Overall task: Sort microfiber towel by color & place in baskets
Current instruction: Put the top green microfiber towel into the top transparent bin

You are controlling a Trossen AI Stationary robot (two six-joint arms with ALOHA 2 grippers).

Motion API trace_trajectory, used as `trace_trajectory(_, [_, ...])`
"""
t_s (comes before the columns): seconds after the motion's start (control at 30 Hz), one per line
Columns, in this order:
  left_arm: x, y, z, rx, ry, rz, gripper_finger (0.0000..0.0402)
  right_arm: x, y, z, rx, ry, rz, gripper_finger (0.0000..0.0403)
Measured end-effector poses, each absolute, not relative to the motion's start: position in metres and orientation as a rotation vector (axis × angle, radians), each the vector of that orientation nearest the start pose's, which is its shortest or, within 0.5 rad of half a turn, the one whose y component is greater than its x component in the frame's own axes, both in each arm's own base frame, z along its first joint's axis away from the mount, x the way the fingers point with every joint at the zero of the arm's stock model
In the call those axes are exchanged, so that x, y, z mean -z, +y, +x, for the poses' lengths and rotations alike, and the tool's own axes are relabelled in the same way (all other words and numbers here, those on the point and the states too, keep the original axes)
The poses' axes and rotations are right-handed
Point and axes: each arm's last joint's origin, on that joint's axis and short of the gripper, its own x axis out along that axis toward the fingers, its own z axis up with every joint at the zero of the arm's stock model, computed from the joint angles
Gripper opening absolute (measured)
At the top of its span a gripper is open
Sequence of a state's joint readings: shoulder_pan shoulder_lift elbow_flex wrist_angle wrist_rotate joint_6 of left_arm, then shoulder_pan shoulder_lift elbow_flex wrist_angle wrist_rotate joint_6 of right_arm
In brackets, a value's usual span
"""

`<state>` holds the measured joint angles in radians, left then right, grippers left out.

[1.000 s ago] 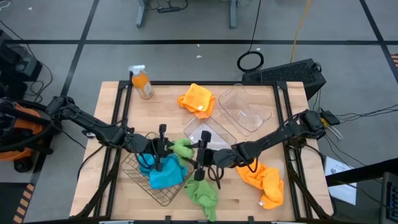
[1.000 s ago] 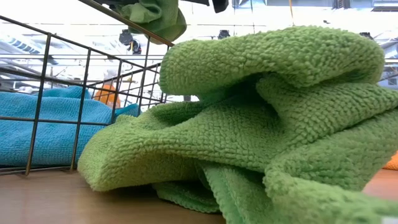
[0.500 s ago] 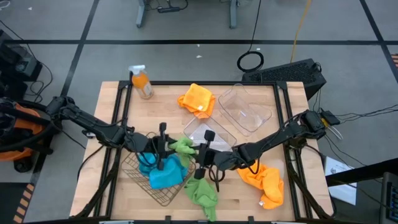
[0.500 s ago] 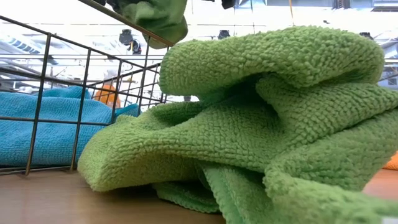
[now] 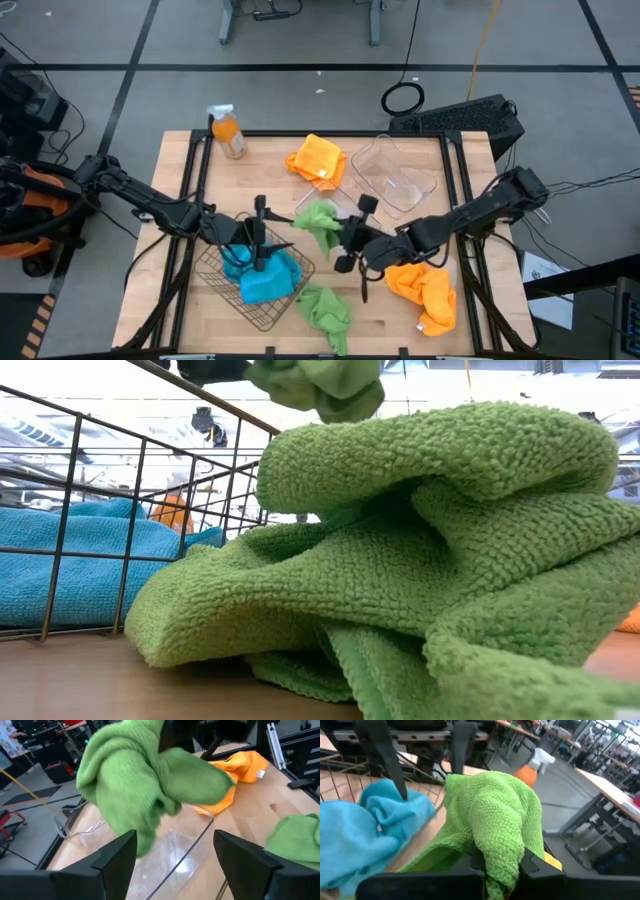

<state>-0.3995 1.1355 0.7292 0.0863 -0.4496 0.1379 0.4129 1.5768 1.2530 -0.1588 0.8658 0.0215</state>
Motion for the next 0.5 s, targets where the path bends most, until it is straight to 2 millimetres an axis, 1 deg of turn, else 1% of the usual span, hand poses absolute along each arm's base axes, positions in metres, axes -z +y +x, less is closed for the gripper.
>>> trace_trajectory(0.27, [-0.266,-0.079,0.235,-0.056,0.334,0.279,0.0269,-0.316,0.109,0.303,0.478,0.474,-0.243,0.0019])
trace_trajectory(0.5, [-0.256,-0.074,0.245,-0.083,0.368,0.286,0.0270,-0.310,0.100,0.285,0.559,0.579,-0.219,0.0020])
